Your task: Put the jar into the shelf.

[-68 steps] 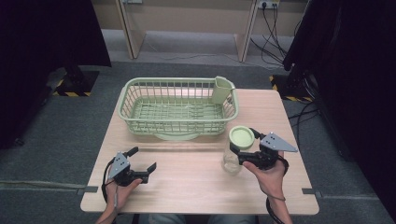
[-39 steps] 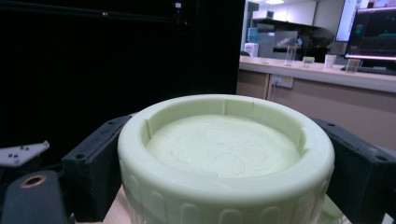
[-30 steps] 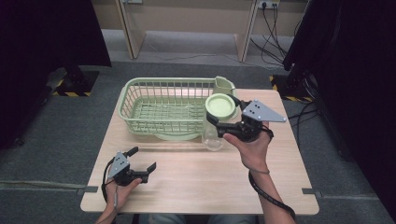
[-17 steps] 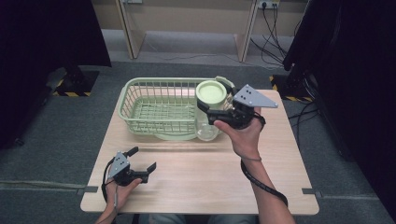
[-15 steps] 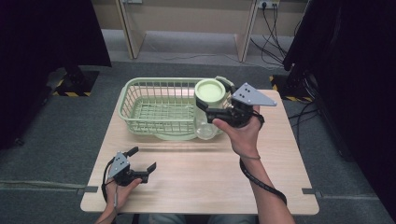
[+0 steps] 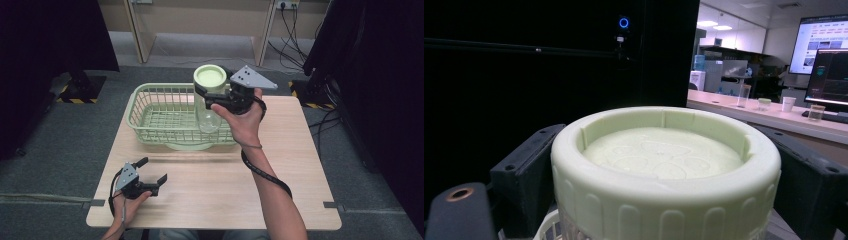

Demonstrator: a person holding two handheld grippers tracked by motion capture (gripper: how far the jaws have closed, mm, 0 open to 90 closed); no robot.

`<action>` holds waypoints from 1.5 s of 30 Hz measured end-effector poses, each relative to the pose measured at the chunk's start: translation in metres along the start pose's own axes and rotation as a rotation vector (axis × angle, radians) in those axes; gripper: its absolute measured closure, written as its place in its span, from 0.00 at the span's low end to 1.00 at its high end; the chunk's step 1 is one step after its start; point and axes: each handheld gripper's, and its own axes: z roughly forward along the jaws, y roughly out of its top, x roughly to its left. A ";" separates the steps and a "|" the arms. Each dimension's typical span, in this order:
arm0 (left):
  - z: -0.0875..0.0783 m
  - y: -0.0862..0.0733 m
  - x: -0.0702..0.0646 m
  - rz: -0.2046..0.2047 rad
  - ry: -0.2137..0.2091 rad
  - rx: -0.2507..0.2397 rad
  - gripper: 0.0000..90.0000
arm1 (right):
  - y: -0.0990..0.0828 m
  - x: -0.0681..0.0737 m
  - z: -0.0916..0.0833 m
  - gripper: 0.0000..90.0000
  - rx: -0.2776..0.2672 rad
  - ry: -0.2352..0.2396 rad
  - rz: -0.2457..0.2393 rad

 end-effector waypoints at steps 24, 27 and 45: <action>0.000 0.000 0.000 0.002 -0.005 0.000 0.00 | -0.010 -0.031 0.067 0.13 0.064 -0.067 0.070; 0.000 0.000 0.000 0.001 -0.006 -0.002 0.00 | -0.012 -0.038 0.075 0.13 0.071 -0.084 0.080; 0.000 0.000 0.001 0.000 -0.017 -0.002 0.00 | -0.057 -0.054 0.111 0.13 0.101 -0.160 0.130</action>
